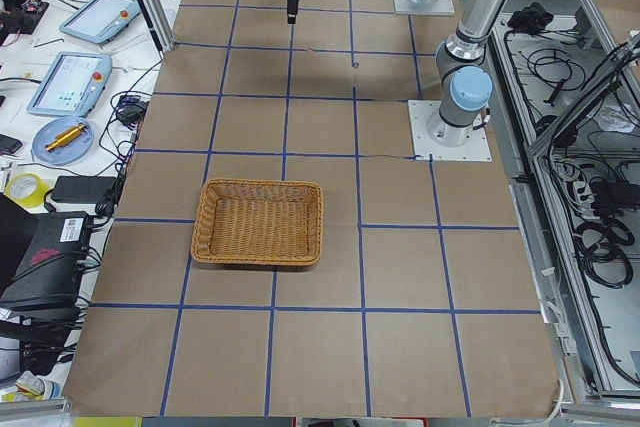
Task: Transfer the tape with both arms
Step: 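Lift the tape roll with the right gripper and carry it to table center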
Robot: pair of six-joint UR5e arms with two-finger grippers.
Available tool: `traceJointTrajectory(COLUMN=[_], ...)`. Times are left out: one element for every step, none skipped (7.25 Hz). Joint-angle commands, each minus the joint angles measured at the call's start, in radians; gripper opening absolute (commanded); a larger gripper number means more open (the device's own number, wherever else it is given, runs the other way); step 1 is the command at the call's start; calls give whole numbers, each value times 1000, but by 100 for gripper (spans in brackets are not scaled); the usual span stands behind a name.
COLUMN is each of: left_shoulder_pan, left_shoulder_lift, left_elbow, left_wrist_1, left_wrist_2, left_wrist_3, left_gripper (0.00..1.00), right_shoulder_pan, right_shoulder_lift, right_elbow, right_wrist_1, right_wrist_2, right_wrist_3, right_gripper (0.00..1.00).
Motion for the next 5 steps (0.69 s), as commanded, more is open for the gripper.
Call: traceJointTrajectory(left_shoulder_pan=[0,0,0,0,2], left_shoulder_lift=[0,1,1,0,-2], left_elbow=[0,0,0,0,0], left_wrist_1=[0,0,0,0,0], left_wrist_2=[3,3,4,4,6], left_wrist_3=[1,1,1,1,9], left_gripper=[100,100,100,100,100], right_shoulder_pan=[214,276,308,347,384], right_shoulder_lift=[197,277,341,379,388], right_elbow=[-150,-211,-245,-247,-249], right_wrist_1=[-7,-28,-74,-134,-160], right_wrist_2=[47,105,139,162,164], right_wrist_3=[457,633,725,857,931], right_gripper=[0,0,0,0,0])
